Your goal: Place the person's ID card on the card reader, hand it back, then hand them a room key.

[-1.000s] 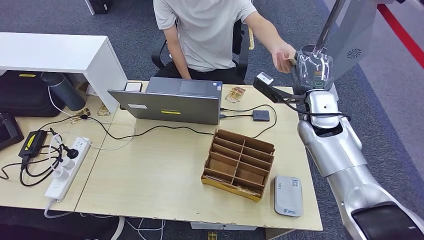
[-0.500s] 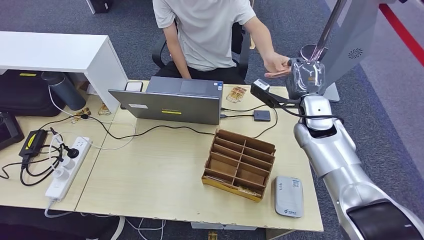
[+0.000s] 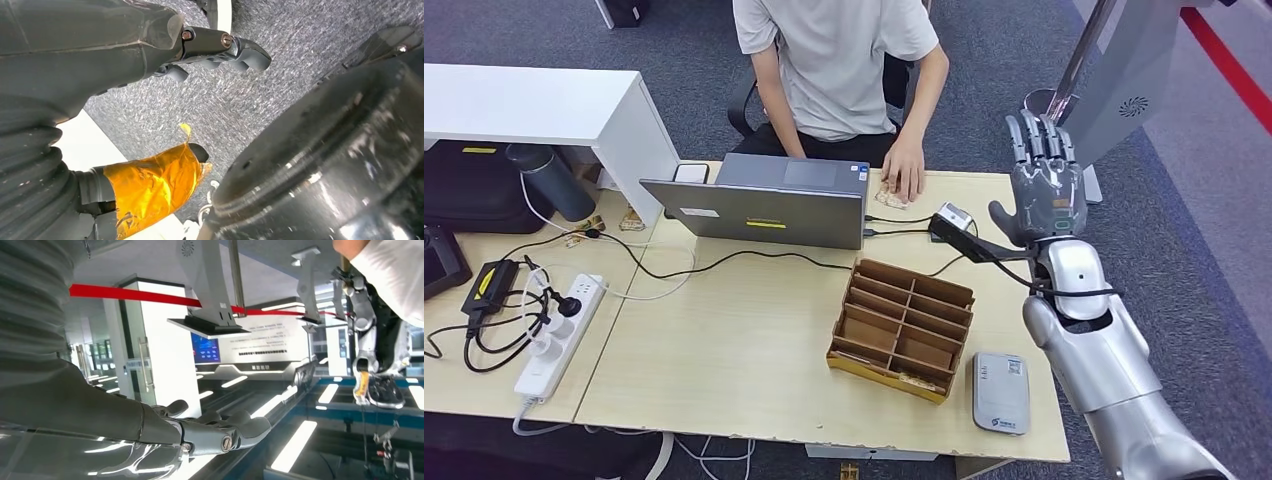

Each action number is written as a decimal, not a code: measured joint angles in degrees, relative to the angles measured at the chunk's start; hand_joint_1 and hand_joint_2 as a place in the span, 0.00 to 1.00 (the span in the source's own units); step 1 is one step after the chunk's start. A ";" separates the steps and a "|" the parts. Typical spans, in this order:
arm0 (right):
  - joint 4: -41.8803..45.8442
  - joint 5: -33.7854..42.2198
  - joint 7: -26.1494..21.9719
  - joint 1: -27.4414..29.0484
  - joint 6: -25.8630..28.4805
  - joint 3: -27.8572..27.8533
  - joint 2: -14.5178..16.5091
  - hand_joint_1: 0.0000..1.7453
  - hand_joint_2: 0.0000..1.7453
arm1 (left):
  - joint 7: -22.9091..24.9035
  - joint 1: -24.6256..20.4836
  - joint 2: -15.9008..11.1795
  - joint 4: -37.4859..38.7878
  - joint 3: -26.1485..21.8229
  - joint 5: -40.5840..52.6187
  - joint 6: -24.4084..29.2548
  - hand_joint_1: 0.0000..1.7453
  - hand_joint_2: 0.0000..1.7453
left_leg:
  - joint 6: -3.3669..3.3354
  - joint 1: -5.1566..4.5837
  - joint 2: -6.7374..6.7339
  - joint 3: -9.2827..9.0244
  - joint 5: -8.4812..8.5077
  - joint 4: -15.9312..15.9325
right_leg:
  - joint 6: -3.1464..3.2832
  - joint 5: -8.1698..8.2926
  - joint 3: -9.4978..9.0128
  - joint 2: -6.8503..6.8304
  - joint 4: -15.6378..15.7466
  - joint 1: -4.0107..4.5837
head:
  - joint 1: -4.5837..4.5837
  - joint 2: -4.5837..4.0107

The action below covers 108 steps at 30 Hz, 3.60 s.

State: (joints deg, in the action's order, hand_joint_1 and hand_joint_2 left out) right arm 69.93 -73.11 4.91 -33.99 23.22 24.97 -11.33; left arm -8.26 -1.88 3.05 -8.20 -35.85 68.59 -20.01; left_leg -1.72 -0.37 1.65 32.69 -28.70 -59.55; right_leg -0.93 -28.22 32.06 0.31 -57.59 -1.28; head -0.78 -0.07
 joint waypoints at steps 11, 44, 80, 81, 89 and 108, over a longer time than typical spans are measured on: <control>21.94 10.79 -6.94 18.88 1.38 -5.56 -6.06 0.00 1.00 | -0.34 1.14 -0.30 0.00 -0.21 -2.81 0.72 0.00 1.00 | 0.00 -0.01 0.07 0.02 -0.07 0.00 | -0.03 -0.09 -0.02 -0.09 0.05 0.00 | 0.00 0.00; 42.69 17.99 -12.79 45.31 -0.36 -10.79 -12.08 0.00 1.00 | -1.52 1.84 -0.54 0.00 -2.08 -5.13 0.80 0.00 1.00 | 0.08 0.00 -0.03 -0.06 -0.20 0.03 | 0.01 -0.22 -0.06 0.02 0.03 0.00 | 0.01 0.00; 39.79 12.93 -3.24 49.81 4.38 8.58 -18.92 0.00 1.00 | -1.57 1.76 -1.26 0.00 -3.04 -5.00 -0.23 0.00 1.00 | 0.08 0.00 -0.05 -0.06 -0.21 0.05 | 0.02 -0.24 -0.06 0.03 0.03 0.00 | 0.00 0.00; 39.62 12.93 -3.22 49.62 4.42 9.06 -19.04 0.00 1.00 | -1.57 1.76 -1.27 0.00 -3.04 -4.99 -0.24 0.00 1.00 | 0.08 0.00 -0.06 -0.06 -0.21 0.05 | 0.02 -0.24 -0.06 0.03 0.03 0.00 | 0.00 0.00; 37.46 12.10 -3.29 46.83 4.92 13.74 -19.11 0.00 1.00 | -1.54 1.67 -1.28 0.00 -3.04 -4.74 -0.39 0.00 1.00 | 0.08 0.00 -0.06 -0.07 -0.21 0.05 | 0.02 -0.24 -0.06 0.04 0.03 0.00 | 0.01 0.00; 30.87 3.58 -1.21 41.40 10.38 19.08 -15.72 0.00 1.00 | -1.10 1.41 -1.14 0.00 -3.04 -3.66 -0.98 0.00 1.00 | 0.08 0.01 -0.06 -0.07 -0.21 0.05 | 0.02 -0.24 -0.06 0.04 0.03 0.00 | 0.01 0.00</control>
State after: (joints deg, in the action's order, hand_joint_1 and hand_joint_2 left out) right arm 100.80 -69.53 3.70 7.41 33.61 44.05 -27.05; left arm -9.37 -0.47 1.92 -8.20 -38.88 64.93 -20.99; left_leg -1.63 -0.36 1.58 32.62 -28.91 -59.50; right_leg -0.91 -28.46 32.00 0.34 -57.56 -1.28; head -0.78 -0.07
